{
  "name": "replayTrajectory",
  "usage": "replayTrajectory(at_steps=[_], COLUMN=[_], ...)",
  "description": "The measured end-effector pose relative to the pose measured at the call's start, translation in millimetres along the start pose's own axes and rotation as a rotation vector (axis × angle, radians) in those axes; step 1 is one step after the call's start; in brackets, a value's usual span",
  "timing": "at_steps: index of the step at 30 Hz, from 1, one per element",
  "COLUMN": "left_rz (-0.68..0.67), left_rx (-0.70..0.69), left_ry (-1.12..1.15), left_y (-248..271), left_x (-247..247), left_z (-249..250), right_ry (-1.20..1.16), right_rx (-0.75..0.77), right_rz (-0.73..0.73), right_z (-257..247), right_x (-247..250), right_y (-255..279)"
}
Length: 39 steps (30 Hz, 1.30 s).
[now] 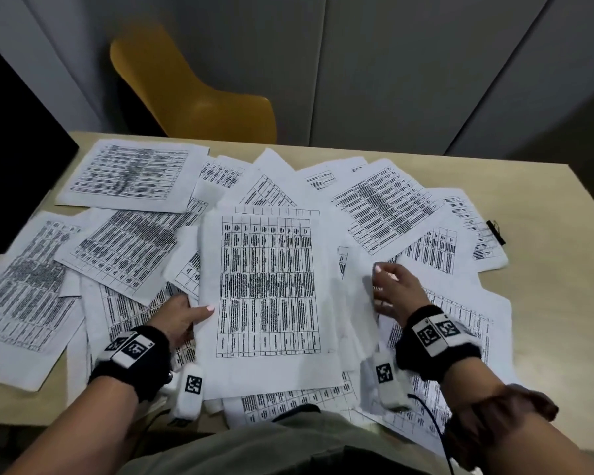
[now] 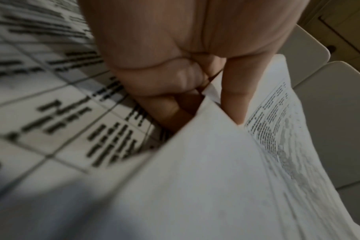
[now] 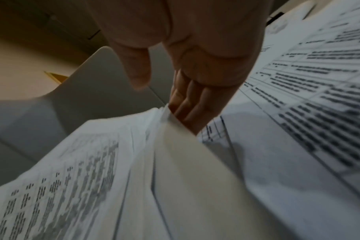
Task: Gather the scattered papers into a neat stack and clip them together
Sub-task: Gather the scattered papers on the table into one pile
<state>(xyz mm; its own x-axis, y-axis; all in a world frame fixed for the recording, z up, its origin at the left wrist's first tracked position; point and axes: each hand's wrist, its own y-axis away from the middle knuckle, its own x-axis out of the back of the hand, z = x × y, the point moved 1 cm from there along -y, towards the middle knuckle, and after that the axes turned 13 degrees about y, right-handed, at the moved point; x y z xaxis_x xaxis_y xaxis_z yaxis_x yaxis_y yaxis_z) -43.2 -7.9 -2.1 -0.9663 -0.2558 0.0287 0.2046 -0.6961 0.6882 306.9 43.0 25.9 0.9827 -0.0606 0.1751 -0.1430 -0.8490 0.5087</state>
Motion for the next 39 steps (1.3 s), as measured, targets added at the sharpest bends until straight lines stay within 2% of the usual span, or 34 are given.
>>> replayTrajectory(at_steps=[2, 4, 6, 9, 12, 15, 17, 20, 25, 28, 31, 33, 36, 39], left_rz=[-0.010, -0.041, -0.030, -0.001, 0.027, 0.036, 0.035, 0.047, 0.006, -0.010, 0.026, 0.042, 0.008, 0.016], left_rx=[0.014, 0.014, 0.029, 0.004, -0.029, -0.024, -0.003, 0.028, 0.060, 0.094, 0.096, 0.099, 0.091, 0.076], left_ry=[0.079, 0.143, 0.169, 0.057, 0.028, 0.071, 0.096, 0.132, 0.235, 0.262, 0.230, 0.224, 0.184, 0.149], left_y=[1.4, 5.0, 10.7, 20.8, 26.4, 30.8, 24.0, 22.9, 21.3, 18.8, 17.2, 16.2, 21.2, 20.1], left_x=[-1.0, -1.9, -6.3, -19.5, -29.7, -27.4, -20.5, -13.3, -17.3, -23.0, -18.8, -17.3, -21.4, -22.5], left_z=[1.9, 3.5, 4.9, 8.3, 11.7, 14.5, 10.9, 5.8, 1.7, 1.7, 0.8, 0.0, 3.1, 2.7], right_ry=[0.094, 0.160, 0.209, 0.251, 0.131, -0.073, -0.169, -0.299, -0.556, -0.324, -0.071, -0.019, 0.034, 0.205], right_rx=[-0.039, -0.036, 0.006, 0.118, 0.219, 0.238, 0.203, 0.084, -0.138, -0.266, -0.277, -0.279, -0.287, -0.210], right_rz=[-0.083, -0.080, -0.072, -0.113, 0.031, 0.126, 0.180, 0.182, 0.077, -0.057, -0.164, -0.181, -0.128, -0.095], right_z=[11.6, 22.1, 27.3, 20.6, 7.5, -0.2, -0.1, 5.2, 31.4, 45.1, 41.0, 28.7, 11.6, -3.4], right_x=[-1.4, -4.0, -6.5, -16.0, -15.4, -0.4, 13.8, 25.2, -1.4, -15.7, -8.9, -0.7, 5.7, 1.4], right_y=[0.6, 1.8, 0.5, 5.1, 7.2, 5.0, 1.9, 0.0, 12.3, 23.2, 26.8, 25.6, 10.9, -7.2])
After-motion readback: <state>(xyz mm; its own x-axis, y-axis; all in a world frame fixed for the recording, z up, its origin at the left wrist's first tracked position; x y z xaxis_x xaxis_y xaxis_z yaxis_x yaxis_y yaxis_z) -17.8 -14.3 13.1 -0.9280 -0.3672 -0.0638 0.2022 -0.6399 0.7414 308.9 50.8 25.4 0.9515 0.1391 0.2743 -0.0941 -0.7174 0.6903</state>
